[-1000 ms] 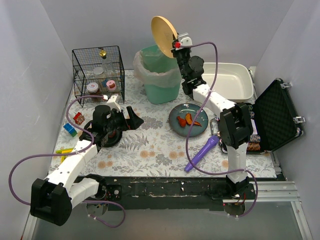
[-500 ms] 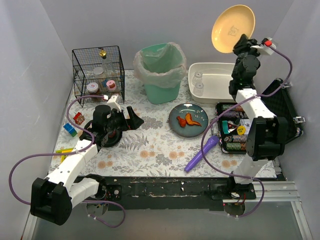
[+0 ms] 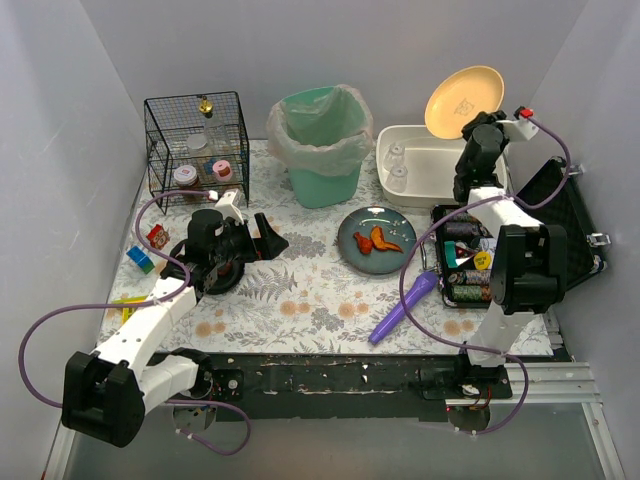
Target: Clear the kitchen counter
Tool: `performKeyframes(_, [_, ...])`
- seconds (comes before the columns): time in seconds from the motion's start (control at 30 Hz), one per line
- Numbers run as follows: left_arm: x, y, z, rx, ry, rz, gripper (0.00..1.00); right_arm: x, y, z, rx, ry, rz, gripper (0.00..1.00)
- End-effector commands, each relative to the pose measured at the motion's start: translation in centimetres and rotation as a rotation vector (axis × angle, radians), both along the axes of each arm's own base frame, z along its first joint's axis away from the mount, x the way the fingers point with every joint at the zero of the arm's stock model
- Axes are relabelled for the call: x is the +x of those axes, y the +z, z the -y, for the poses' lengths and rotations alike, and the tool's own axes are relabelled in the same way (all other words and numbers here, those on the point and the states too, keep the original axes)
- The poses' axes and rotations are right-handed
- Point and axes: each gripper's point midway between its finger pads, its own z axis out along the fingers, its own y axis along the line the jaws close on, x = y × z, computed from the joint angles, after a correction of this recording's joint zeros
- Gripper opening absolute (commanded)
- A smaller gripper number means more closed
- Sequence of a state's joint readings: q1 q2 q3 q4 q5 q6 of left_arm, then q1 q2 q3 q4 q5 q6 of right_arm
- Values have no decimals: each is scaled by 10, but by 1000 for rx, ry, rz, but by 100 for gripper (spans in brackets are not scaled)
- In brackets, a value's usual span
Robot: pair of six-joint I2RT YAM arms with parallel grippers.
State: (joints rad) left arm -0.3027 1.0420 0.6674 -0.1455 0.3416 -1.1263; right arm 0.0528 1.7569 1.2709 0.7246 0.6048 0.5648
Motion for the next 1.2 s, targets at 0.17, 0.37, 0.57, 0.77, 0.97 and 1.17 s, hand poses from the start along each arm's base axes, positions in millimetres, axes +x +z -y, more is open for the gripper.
performKeyframes(0.17, [1, 2, 1, -2, -12, 13, 98, 5, -85, 35, 181, -68, -83, 1])
performKeyframes(0.37, [2, 0, 1, -2, -14, 8, 98, 9, -130, 46, 210, -60, -170, 1])
performKeyframes(0.57, [2, -2, 1, -2, -14, -1, 98, 18, -159, 52, 208, -38, -270, 1])
performKeyframes(0.77, [3, -4, 2, 0, -16, -4, 98, 27, -177, 53, 207, -13, -323, 1])
performKeyframes(0.97, [3, -6, 1, 4, -14, -11, 98, 30, -195, 54, 220, -12, -374, 6])
performKeyframes(1.17, [3, -6, 1, 6, -12, -10, 98, 31, -204, 57, 229, -17, -412, 24])
